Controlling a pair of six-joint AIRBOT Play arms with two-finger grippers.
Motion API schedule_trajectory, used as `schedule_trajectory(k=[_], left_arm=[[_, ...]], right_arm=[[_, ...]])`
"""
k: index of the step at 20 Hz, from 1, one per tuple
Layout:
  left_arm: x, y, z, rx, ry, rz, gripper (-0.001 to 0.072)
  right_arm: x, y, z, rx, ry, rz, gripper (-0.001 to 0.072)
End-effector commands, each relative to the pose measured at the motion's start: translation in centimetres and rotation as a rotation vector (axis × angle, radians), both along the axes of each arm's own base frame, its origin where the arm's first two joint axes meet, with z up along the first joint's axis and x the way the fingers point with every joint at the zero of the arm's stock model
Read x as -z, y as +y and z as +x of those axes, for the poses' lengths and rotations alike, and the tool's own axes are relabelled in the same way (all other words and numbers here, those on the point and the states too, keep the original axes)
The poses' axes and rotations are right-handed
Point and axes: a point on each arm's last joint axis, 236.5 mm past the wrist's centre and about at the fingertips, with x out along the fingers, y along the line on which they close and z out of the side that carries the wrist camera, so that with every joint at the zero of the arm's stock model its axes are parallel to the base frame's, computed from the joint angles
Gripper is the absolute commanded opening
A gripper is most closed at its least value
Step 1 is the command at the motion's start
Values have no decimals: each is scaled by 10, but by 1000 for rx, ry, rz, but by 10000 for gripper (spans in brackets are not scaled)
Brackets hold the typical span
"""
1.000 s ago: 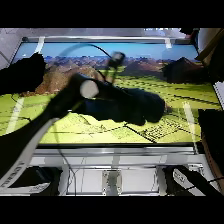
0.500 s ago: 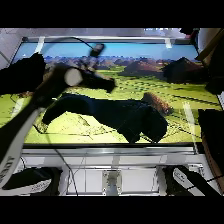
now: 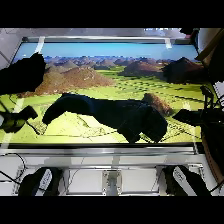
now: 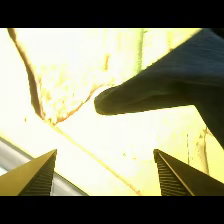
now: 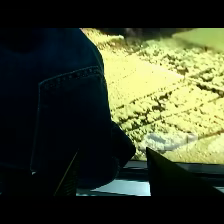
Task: Fold the clothes and pants, and hang the long-sleeved shirts on hangers.
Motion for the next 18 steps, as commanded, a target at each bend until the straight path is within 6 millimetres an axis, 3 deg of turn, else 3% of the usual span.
schedule_trajectory(k=[1,3,7,10,16,18], left_arm=[[24,20,-12,-353,-145,-267,700],[26,28,0,-458,-210,-395,700],[32,0,50,-433,-286,-706,700],[32,0,81,-439,-374,-840,700],[58,14,78,-441,-332,-758,700],[59,-8,74,-376,-278,-787,698]], right_arm=[[10,10,-2,0,-7,46,460],[10,10,-2,-14,-13,42,460],[9,11,-2,-15,-12,43,459],[10,11,-3,-16,-10,44,459],[9,9,0,-14,-20,36,458],[9,6,5,-1,-41,25,458]])
